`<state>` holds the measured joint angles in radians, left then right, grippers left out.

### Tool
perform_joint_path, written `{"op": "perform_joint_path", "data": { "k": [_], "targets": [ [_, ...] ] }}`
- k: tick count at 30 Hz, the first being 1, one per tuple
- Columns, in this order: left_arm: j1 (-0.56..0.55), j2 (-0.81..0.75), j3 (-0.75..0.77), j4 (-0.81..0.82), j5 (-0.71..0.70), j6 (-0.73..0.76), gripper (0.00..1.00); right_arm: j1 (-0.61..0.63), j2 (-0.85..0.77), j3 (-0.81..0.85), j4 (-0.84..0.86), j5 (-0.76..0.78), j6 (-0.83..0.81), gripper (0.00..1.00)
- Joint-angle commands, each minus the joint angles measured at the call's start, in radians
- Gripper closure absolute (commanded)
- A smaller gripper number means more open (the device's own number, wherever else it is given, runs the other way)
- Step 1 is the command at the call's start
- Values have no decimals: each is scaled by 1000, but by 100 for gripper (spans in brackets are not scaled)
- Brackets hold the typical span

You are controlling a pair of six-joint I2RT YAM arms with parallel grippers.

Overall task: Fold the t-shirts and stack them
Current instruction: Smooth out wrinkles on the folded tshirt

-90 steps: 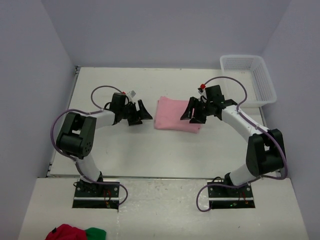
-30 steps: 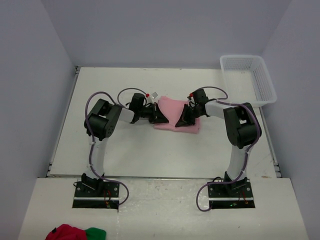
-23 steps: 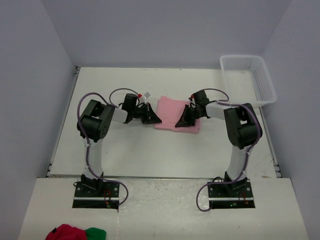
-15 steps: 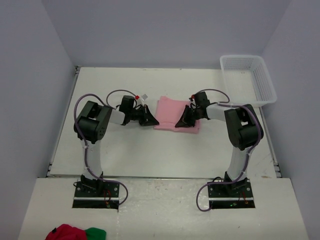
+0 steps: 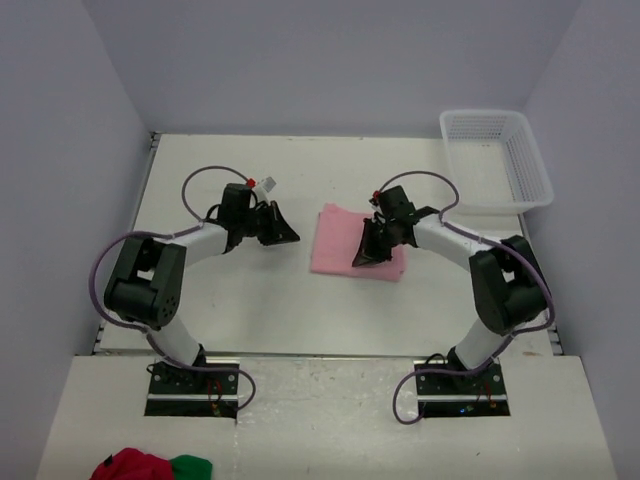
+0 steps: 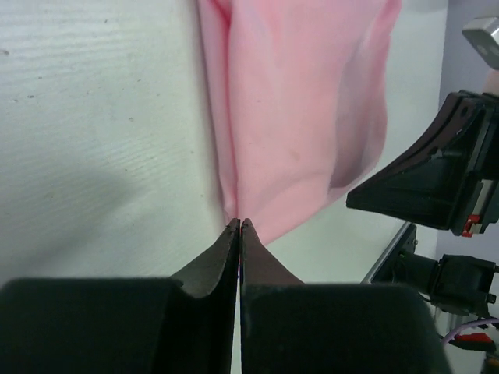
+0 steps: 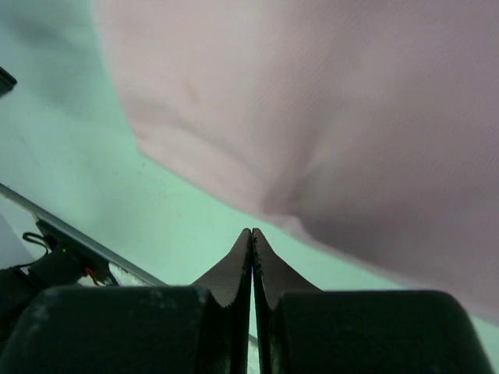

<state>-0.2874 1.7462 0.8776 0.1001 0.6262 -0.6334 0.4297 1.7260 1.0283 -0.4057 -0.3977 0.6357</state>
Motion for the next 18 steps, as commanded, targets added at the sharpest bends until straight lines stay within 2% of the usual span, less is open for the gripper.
{"op": "perform_joint_path", "data": {
  "k": [1,7,8,9,11,13,18],
  "targets": [
    [1,-131,18,-54,-60,37,100,32,-120,68,-111,82,-37,100],
    [-10,-90,104,-56,46,14,54,32,-209,199,-208,71,-85,100],
    [-10,-73,115,-54,81,11,42,30,-215,217,-222,71,-93,100],
    [-9,-57,118,-48,96,6,21,30,-230,255,-251,72,-99,100],
    [-4,-22,107,-14,119,-5,6,30,-252,297,-269,72,-119,100],
    [8,-8,90,9,109,-14,2,32,-295,317,-297,76,-123,100],
    [11,77,146,-98,23,83,1,32,-414,355,-318,69,-117,100]
  ]
}}
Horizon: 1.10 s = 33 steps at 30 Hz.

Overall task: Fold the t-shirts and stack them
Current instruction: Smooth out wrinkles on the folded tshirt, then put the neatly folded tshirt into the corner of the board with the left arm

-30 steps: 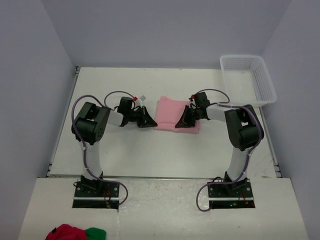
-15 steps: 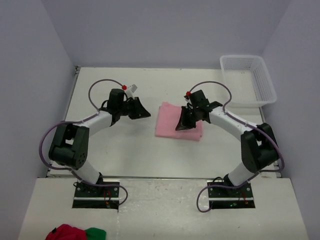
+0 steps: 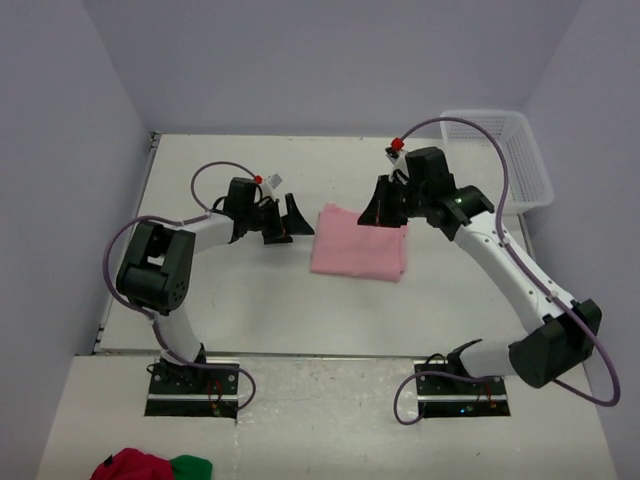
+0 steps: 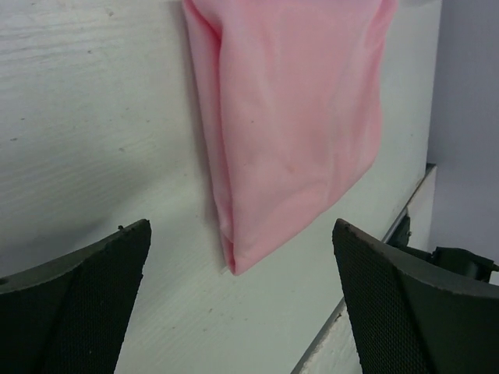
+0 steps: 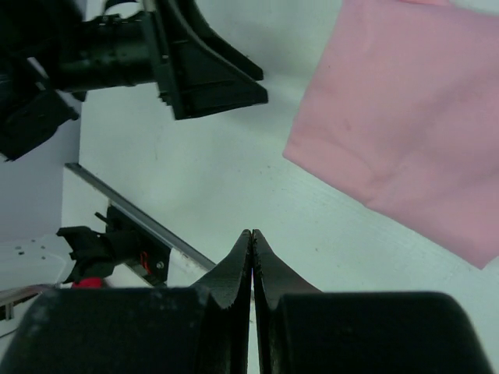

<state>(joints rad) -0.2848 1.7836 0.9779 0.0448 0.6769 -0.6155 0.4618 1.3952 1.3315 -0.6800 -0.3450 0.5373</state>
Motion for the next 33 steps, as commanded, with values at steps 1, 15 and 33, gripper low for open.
{"op": "perform_joint_path", "data": {
  "k": [1,15,33],
  "targets": [
    [10,51,51,-71,-46,78,1,0,-128,55,-47,20,-17,100],
    [6,152,16,27,-56,69,3,-2,-332,37,-81,35,-22,100],
    [-360,539,260,21,-321,-208,84,-2,-545,14,-122,63,3,100]
  ]
}}
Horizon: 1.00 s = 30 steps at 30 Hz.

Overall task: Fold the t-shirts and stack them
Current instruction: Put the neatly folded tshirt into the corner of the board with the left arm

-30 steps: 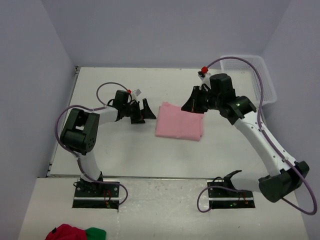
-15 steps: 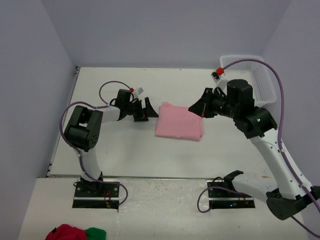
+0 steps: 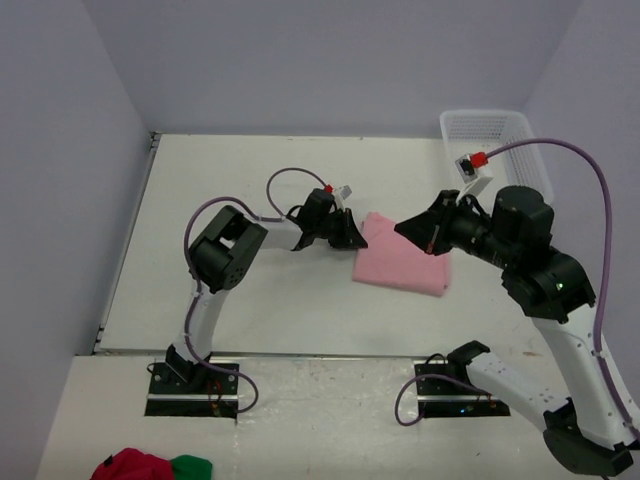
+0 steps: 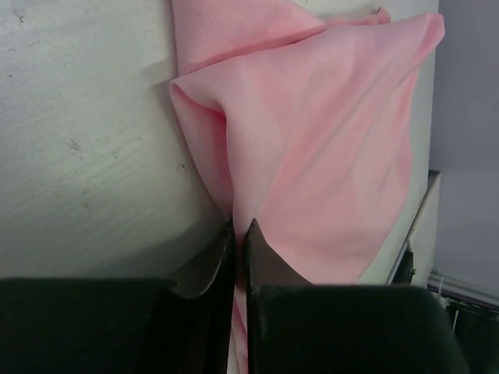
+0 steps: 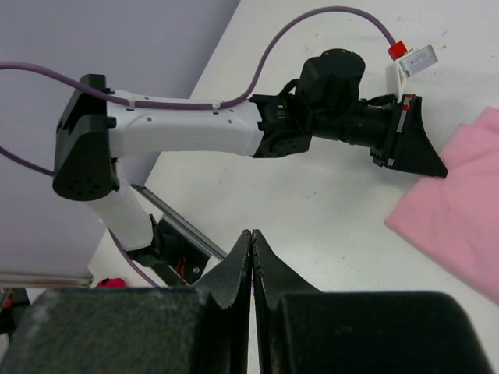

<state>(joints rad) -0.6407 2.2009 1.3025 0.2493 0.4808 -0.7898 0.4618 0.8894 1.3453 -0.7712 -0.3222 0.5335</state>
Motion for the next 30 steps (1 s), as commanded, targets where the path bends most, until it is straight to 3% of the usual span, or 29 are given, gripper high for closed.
{"op": "perform_joint_path", "data": {
  "k": [1,2,7,9,12,17,24,28,30],
  "targets": [
    [2,126,-63,-182,-133,-37,96,-2,-62,-1,-36,46,8,100],
    [6,138,-55,-188,-136,-37,100,-2,-70,-2,-43,43,6,100],
    [13,163,50,-274,-110,-5,100,-2,-99,-20,-51,15,14,100],
    [13,158,43,-230,-70,-5,100,-2,-106,-26,-51,23,14,100],
    [15,100,21,-222,-62,-3,100,-2,-109,-37,-53,20,17,100],
    [36,-29,61,-355,-106,73,100,-2,-107,-75,-37,0,25,100],
    [186,-70,208,-687,-200,263,100,-2,-99,-84,-20,-34,22,100],
    [318,-56,270,-798,-234,377,100,0,-86,-84,-19,-58,13,100],
    [367,-50,313,-864,-316,423,100,-2,-79,-84,-17,-72,2,100]
  ]
}}
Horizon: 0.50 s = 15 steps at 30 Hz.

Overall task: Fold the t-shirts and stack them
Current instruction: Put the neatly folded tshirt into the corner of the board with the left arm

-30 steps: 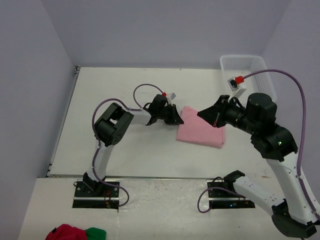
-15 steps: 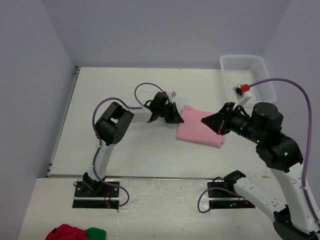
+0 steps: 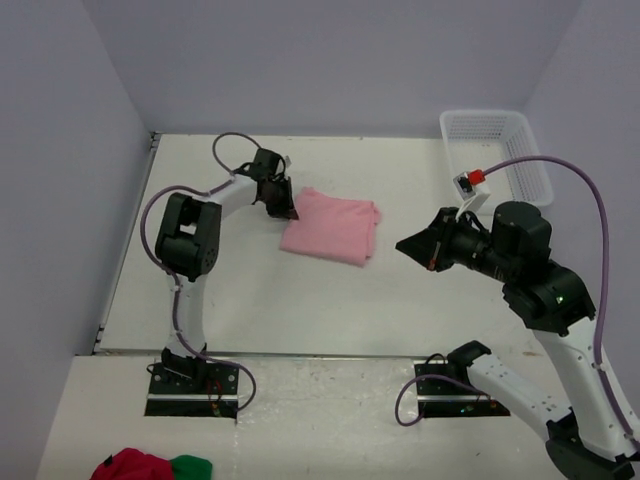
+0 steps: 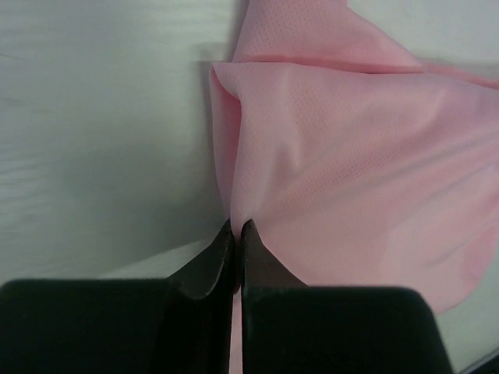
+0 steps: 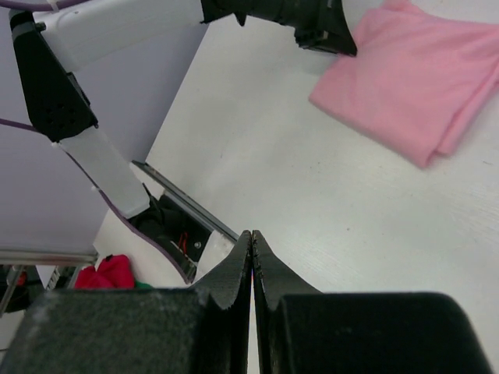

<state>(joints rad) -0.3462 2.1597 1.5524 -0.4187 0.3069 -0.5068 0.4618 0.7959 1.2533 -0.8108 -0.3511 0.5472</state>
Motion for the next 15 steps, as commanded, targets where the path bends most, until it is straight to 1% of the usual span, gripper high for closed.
{"op": "perform_joint_path", "data": {
  "k": [1,2,4,5,9,13,15],
  "targets": [
    [90,3,77,-213,-167,154,100,0,19,6,22,-46,-16,100],
    [125,11,109,-242,-184,166,100,-2,22,3,22,-51,-21,100],
    [160,43,141,-255,-166,214,100,-2,26,-6,25,-71,-29,100],
    [177,60,190,-271,-167,227,100,-2,31,-12,28,-78,-32,100],
    [258,167,357,-391,-262,307,100,0,48,-55,41,-123,-39,100],
    [325,209,461,-426,-305,340,100,0,72,-66,9,-131,-65,100],
    [346,235,550,-452,-357,349,100,0,89,-65,-7,-135,-79,100]
  ]
}}
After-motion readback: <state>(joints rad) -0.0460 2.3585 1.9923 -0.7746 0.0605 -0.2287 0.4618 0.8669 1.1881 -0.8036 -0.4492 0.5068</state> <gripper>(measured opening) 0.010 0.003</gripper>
